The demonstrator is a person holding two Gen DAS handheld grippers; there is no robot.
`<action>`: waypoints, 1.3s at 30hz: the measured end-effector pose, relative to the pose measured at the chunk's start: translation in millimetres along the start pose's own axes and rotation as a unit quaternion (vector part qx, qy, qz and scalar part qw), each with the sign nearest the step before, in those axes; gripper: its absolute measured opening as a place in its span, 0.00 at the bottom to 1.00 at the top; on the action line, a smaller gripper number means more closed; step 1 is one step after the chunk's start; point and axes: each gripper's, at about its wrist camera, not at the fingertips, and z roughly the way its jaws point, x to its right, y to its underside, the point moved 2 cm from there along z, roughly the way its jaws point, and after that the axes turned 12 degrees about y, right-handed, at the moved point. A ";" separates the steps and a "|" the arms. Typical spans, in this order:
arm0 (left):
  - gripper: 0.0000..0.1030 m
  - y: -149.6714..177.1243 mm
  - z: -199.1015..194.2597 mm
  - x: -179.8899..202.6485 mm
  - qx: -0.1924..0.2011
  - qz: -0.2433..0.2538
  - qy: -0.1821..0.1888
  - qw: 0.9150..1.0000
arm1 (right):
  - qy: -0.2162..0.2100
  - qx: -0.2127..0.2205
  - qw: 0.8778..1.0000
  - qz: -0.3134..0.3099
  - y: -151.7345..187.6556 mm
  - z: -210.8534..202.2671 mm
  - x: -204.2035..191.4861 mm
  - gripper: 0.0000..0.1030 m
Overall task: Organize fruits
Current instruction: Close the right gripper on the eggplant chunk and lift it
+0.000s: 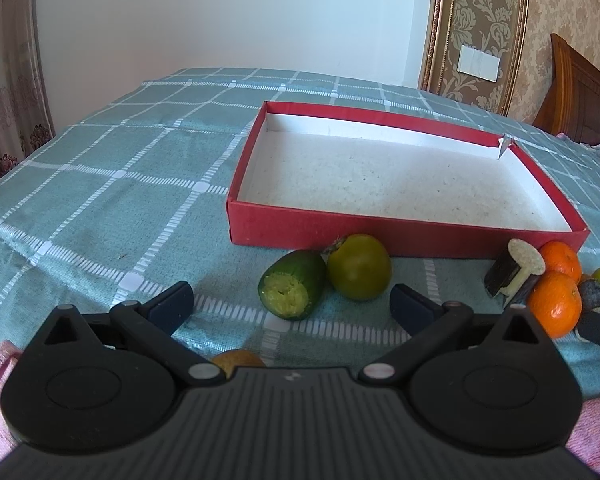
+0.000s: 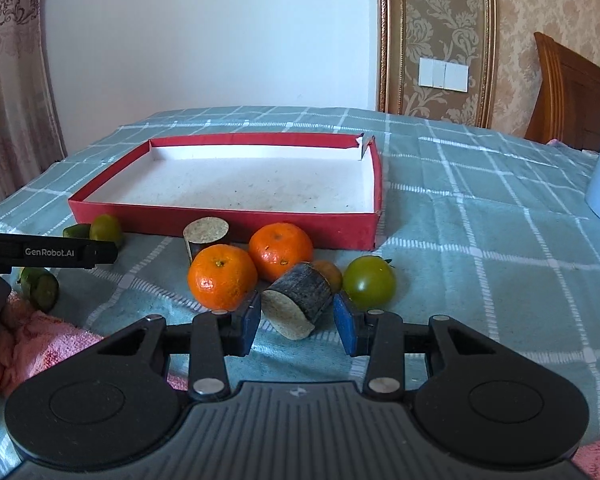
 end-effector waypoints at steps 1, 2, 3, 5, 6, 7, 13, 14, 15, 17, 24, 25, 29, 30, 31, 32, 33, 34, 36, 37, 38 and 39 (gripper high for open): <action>1.00 0.0 -0.1 0.0 0.000 0.000 0.000 1.000 | 0.000 0.001 1.000 0.002 -0.3 1.0 0.3 0.39; 1.00 0.1 -0.1 0.0 0.000 0.000 0.000 1.000 | -0.001 0.002 1.000 0.005 -0.3 1.7 1.1 0.39; 1.00 0.1 -0.2 0.3 0.000 0.000 0.000 1.000 | -0.004 0.002 1.000 0.008 -0.6 2.5 2.3 0.39; 1.00 0.2 -0.3 0.3 0.000 0.000 0.000 1.000 | -0.012 0.003 1.000 0.015 -0.2 3.1 4.8 0.39; 1.00 0.2 -0.3 0.3 0.001 0.000 0.000 1.000 | -0.016 0.004 1.000 0.017 0.0 3.2 6.0 0.38; 1.00 0.2 -0.3 0.3 0.001 0.000 0.000 1.000 | -0.017 0.004 1.000 0.017 0.1 3.2 6.4 0.38; 1.00 0.2 -0.2 0.3 0.000 0.000 0.000 1.000 | -0.019 0.017 1.000 0.015 1.0 -4.6 4.8 0.28; 1.00 0.1 -0.2 0.7 0.000 0.000 0.000 1.000 | -0.017 0.022 0.999 0.016 0.1 -8.0 5.1 0.24; 1.00 0.1 -0.2 0.8 0.000 0.000 0.000 1.000 | -0.017 0.028 0.999 0.018 -1.3 -11.4 6.2 0.19; 1.00 0.1 -0.2 1.0 0.000 0.001 0.000 1.000 | -0.017 0.036 0.999 0.016 -5.3 -17.2 7.2 0.17; 1.00 0.2 0.1 1.6 0.000 0.001 0.000 1.000 | -0.029 0.027 0.999 0.016 -6.4 -15.3 5.6 0.19; 1.00 0.1 0.2 1.9 0.000 0.001 0.000 1.000 | -0.026 0.029 0.999 0.016 -5.6 -15.5 5.4 0.21; 1.00 0.0 0.3 1.6 0.000 0.001 0.000 1.000 | -0.005 0.037 0.999 0.018 -5.3 -19.3 8.8 0.61; 1.00 0.0 0.3 1.6 0.000 0.001 0.000 1.000 | -0.005 0.046 0.999 0.018 -5.0 -21.7 9.3 0.79; 1.00 0.0 0.2 1.5 0.000 0.001 0.000 1.000 | -0.005 0.058 0.998 0.016 -5.5 -24.4 9.9 0.81; 1.00 0.0 0.3 1.0 0.000 0.001 0.000 1.000 | -0.005 0.063 0.998 0.011 -6.4 -25.1 9.7 0.81; 1.00 0.0 0.4 1.2 0.000 0.001 0.000 1.000 | -0.009 0.061 0.998 0.004 -7.8 -23.8 9.0 0.81; 1.00 0.0 0.5 1.3 -0.001 0.001 0.000 1.000 | -0.014 0.058 0.998 0.000 -9.2 -21.8 8.5 0.81; 1.00 0.0 0.3 1.1 0.000 0.001 0.000 1.000 | -0.028 0.046 0.999 -0.005 -10.2 -16.8 8.2 0.81; 1.00 0.0 0.4 1.3 0.000 0.001 0.000 1.000 | -0.032 0.043 0.999 -0.010 -10.0 -15.3 6.9 0.81; 1.00 -0.1 0.8 1.3 -0.001 0.002 -0.001 1.000 | -0.035 0.041 0.998 -0.019 -9.4 -14.1 5.2 0.81; 1.00 -0.1 1.0 1.4 -0.001 0.002 -0.001 1.000 | -0.036 0.039 0.998 -0.027 -8.8 -12.8 4.2 0.81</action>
